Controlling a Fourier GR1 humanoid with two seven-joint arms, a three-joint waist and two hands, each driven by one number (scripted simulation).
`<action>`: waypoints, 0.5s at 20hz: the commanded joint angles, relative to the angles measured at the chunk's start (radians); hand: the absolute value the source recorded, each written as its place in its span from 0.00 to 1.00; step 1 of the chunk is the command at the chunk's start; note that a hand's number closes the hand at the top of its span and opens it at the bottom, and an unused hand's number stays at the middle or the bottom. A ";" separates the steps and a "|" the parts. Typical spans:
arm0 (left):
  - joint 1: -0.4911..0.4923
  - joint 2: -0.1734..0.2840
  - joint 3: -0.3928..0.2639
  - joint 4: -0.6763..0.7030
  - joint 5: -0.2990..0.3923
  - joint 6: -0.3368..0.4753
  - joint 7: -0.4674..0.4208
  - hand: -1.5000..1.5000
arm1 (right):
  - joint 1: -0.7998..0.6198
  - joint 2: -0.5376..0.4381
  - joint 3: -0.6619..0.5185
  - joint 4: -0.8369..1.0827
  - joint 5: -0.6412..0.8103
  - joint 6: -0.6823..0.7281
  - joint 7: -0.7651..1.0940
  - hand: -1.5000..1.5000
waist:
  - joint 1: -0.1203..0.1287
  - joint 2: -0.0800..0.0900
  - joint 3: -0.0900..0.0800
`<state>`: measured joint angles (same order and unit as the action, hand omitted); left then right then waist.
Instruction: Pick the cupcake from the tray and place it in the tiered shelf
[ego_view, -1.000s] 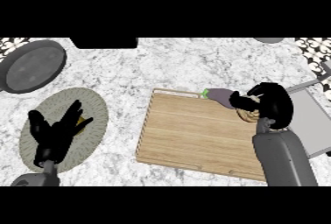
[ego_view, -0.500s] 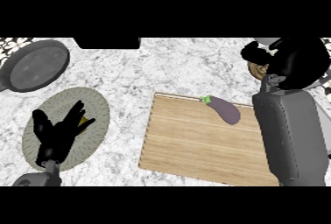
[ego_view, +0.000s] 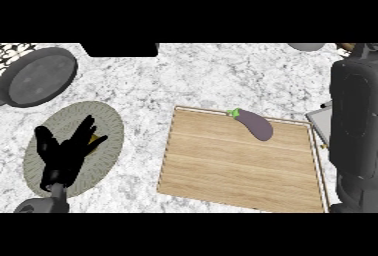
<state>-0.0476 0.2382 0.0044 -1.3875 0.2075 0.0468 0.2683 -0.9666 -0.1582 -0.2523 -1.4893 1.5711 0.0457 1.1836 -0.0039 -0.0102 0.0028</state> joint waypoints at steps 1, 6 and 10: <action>0.017 0.040 0.022 -0.015 0.016 -0.015 0.065 0.50 | -0.111 -0.035 -0.068 -0.018 0.043 0.180 0.166 1.00 | 0.004 0.002 -0.004; 0.020 0.002 0.006 0.017 -0.013 0.009 0.023 0.50 | -0.144 -0.125 -0.156 -0.039 0.048 0.237 0.064 1.00 | -0.004 0.004 -0.003; 0.042 0.014 0.024 0.038 -0.003 -0.022 -0.007 0.50 | -0.153 -0.169 -0.211 -0.021 0.036 0.235 0.010 1.00 | 0.004 0.007 -0.003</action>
<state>-0.0470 0.2340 0.0075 -1.3854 0.2002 0.0406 0.2612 -1.0921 -0.2925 -0.4304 -1.4995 1.6051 0.1808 1.0994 -0.0046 -0.0080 0.0039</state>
